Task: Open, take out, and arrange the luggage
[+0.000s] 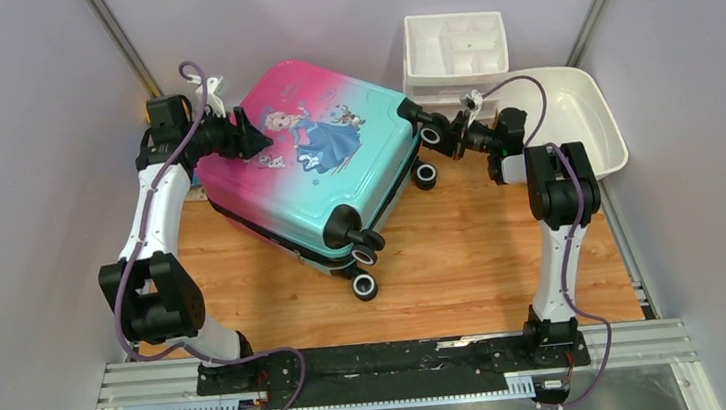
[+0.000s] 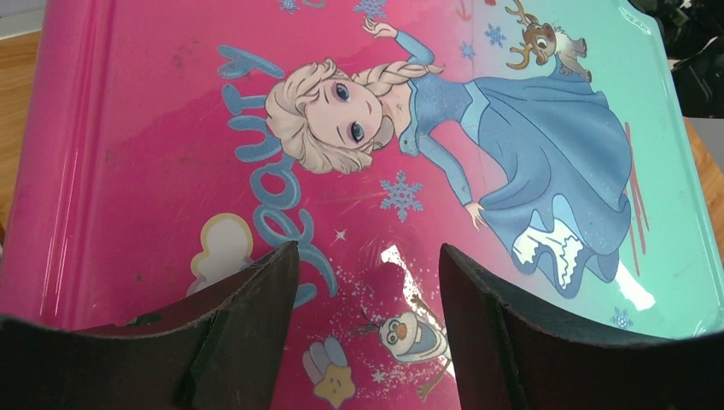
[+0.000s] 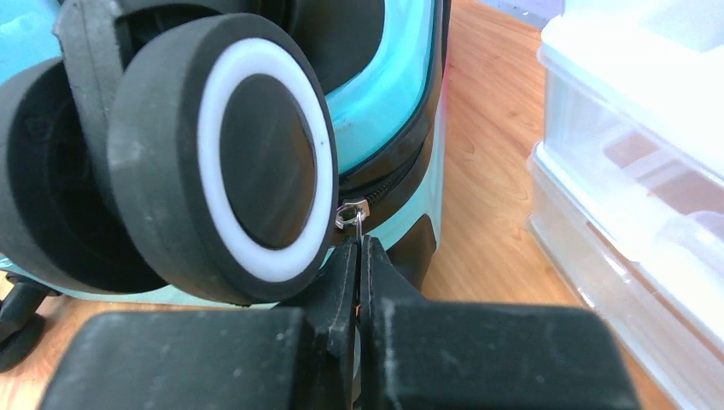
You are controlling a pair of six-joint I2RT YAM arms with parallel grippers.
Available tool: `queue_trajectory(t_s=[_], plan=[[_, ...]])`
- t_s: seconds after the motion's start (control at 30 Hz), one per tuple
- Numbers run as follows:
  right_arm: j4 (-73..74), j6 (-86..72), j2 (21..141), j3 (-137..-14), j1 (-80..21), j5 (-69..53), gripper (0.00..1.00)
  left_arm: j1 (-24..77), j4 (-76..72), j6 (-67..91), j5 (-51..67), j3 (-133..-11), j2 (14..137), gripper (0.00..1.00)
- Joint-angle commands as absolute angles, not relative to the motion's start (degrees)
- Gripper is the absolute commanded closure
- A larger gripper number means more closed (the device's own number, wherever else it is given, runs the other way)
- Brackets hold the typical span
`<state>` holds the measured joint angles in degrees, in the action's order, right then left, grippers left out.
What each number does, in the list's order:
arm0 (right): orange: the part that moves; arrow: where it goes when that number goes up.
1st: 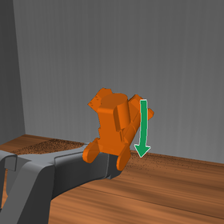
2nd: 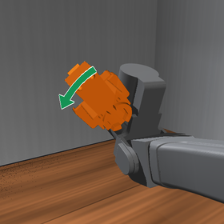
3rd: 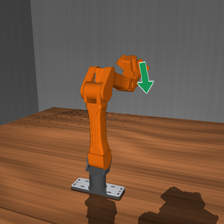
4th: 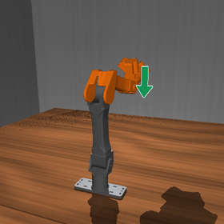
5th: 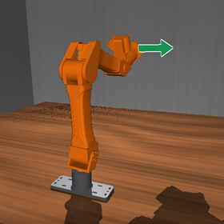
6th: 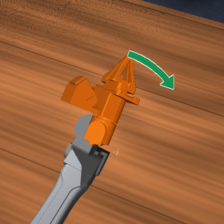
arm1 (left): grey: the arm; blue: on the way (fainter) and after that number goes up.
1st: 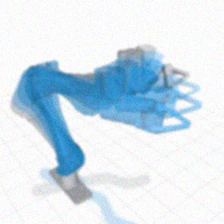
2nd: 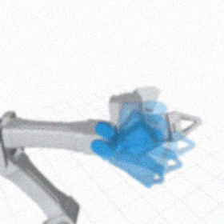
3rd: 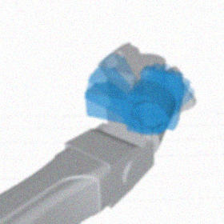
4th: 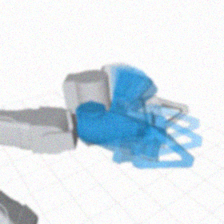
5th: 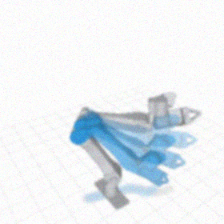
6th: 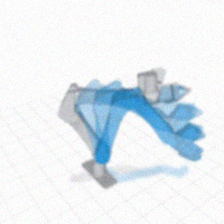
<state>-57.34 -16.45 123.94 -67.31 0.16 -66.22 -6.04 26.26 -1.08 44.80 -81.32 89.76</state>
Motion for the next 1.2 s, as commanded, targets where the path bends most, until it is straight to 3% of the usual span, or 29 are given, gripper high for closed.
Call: queue_trajectory(t_s=[0.0,0.13,0.27,0.63,0.8,0.97,1.07,1.17], plan=[[-63.2,-16.7,125.6,-74.2,0.5,-59.8,1.00,-6.8,38.4,-2.9,36.7,-78.0,95.3,0.28],[-59.8,-14.0,125.5,-74.3,0.0,-47.1,1.00,-6.8,38.5,-3.1,36.7,-78.8,96.5,0.28],[-59.9,-14.9,125.7,-74.4,-2.9,-43.3,1.00,-6.7,38.8,-3.4,36.5,-79.6,97.2,0.28],[-62.9,-21.0,128.8,-77.1,-6.5,-48.2,1.00,-6.7,38.4,-4.4,37.6,-79.8,98.0,0.28],[-68.5,-22.7,125.0,-71.5,-7.6,-51.8,1.00,-6.2,40.9,-10.4,48.3,-86.6,96.4,0.11],[-66.9,-21.2,123.9,-70.7,-7.6,-52.2,1.00,6.7,62.3,-36.3,45.1,-101.8,95.2,0.08],[-65.8,-20.8,123.8,-70.9,-7.6,-51.9,1.00,15.5,63.1,-39.7,43.2,-99.5,90.9,0.06],[-65.0,-20.1,123.5,-71.1,-7.6,-51.4,1.00,24.0,57.4,-35.0,36.7,-97.0,88.9,0.13]])
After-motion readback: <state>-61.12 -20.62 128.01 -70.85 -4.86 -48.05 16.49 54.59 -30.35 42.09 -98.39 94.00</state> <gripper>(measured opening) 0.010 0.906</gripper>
